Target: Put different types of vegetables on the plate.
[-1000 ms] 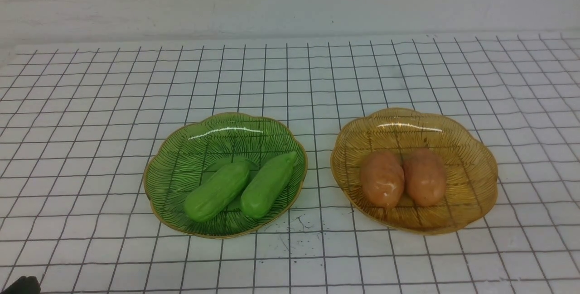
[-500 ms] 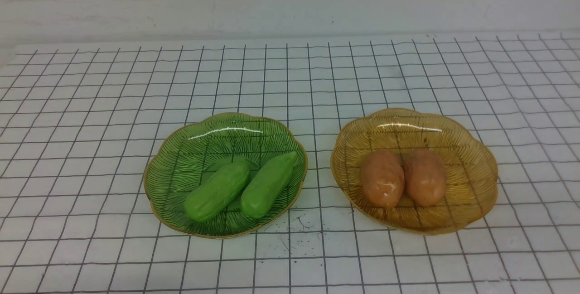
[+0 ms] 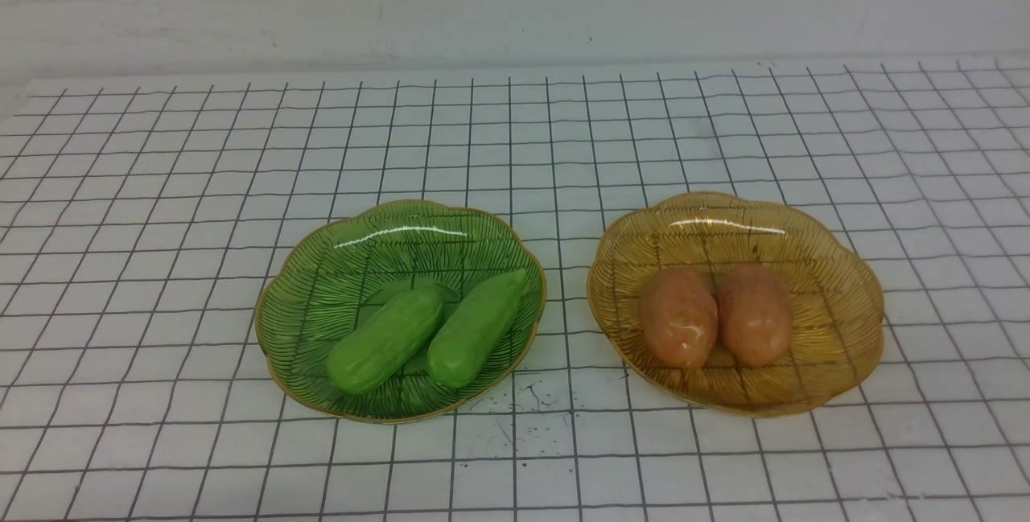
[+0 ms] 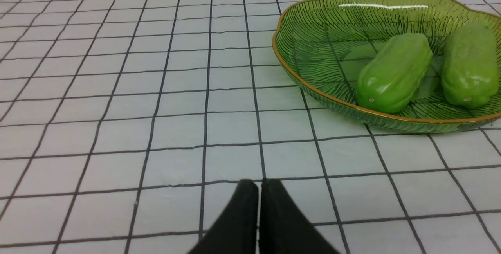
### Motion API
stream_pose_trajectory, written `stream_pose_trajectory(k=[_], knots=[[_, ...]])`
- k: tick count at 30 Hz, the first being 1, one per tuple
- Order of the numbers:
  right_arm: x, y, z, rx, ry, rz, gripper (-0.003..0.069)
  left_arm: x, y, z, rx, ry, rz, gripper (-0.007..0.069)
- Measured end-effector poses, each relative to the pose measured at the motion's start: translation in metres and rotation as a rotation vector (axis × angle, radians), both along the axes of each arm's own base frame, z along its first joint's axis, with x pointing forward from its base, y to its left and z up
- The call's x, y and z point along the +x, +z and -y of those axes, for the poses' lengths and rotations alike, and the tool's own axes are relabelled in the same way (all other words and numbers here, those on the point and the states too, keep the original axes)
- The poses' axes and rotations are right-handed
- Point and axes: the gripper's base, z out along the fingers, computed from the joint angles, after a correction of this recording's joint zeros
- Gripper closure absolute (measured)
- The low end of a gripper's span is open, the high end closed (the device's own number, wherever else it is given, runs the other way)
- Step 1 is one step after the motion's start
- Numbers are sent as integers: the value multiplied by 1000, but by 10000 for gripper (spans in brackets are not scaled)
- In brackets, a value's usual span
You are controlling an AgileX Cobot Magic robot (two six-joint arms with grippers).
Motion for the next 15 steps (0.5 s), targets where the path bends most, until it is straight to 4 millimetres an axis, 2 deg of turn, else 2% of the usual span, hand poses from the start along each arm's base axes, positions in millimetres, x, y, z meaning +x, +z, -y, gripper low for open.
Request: stream_pose_trajectory(k=[6,15], knots=[[0,0,0,-8,-3,5,673,0,0,0,0,0,0,632],[5,-2,5,70,-22,-88,673,0,0,0,0,0,0,632]])
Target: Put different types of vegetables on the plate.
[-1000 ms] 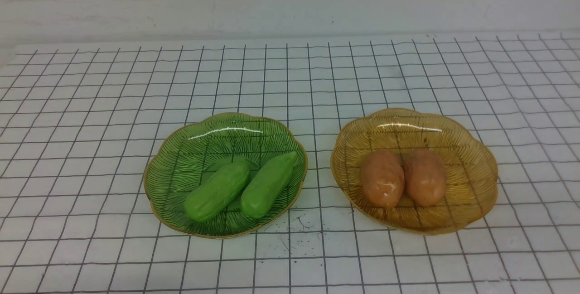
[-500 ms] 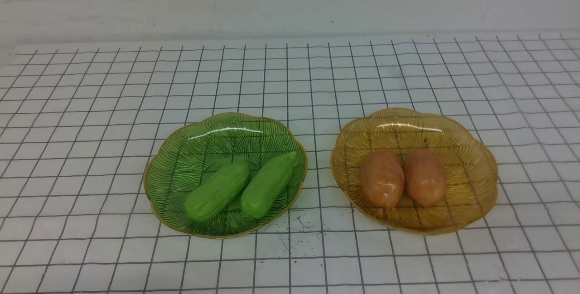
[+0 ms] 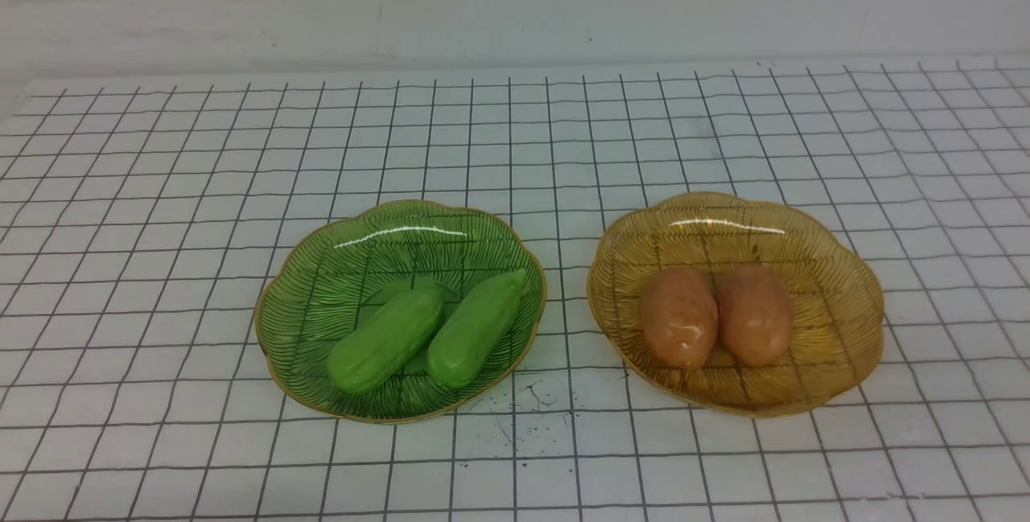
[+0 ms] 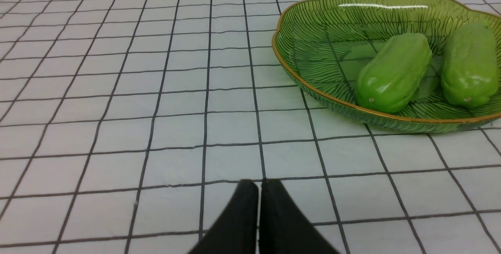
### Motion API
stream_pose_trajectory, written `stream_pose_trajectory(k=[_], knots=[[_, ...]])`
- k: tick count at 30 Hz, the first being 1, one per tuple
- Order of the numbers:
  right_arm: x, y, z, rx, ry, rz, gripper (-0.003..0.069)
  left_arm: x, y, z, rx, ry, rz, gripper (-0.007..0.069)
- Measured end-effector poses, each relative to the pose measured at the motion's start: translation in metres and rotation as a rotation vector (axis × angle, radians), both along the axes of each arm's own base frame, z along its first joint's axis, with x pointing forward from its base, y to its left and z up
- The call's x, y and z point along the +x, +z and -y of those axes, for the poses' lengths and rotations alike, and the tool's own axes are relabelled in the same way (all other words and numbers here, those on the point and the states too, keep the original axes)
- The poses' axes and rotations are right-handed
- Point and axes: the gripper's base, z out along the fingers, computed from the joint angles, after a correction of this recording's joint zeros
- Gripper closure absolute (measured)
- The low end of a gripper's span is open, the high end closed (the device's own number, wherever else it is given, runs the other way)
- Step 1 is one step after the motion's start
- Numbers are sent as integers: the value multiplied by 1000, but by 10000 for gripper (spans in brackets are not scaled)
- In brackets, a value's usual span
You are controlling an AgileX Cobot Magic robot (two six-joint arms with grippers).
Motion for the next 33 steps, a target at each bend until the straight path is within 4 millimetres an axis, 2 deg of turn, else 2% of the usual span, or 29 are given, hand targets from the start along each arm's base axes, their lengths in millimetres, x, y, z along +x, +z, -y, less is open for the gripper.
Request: stream_pose_trajectory(k=[8,12,14,20,24,25,33], knots=[[5,-12,-3,-137,-36,-85,673,0,0,0,0,0,0,632],[5,-27,-2,-201,-99,-115,673,0,0,0,0,0,0,632],[9,-43,0,-219,-197,-157,673,0,0,0,0,0,0,632],[24,-106,7,-311,-433,-327,673,0,0,0,0,0,0,632],[31,-163,13,-373,-530,-551,673,0,0,0,0,0,0,632],[30,-170,13,-392,-531,-610,673,0,0,0,0,0,0,632],[29,-171,14,-402,-545,-637,673,0,0,0,-1,0,0,632]])
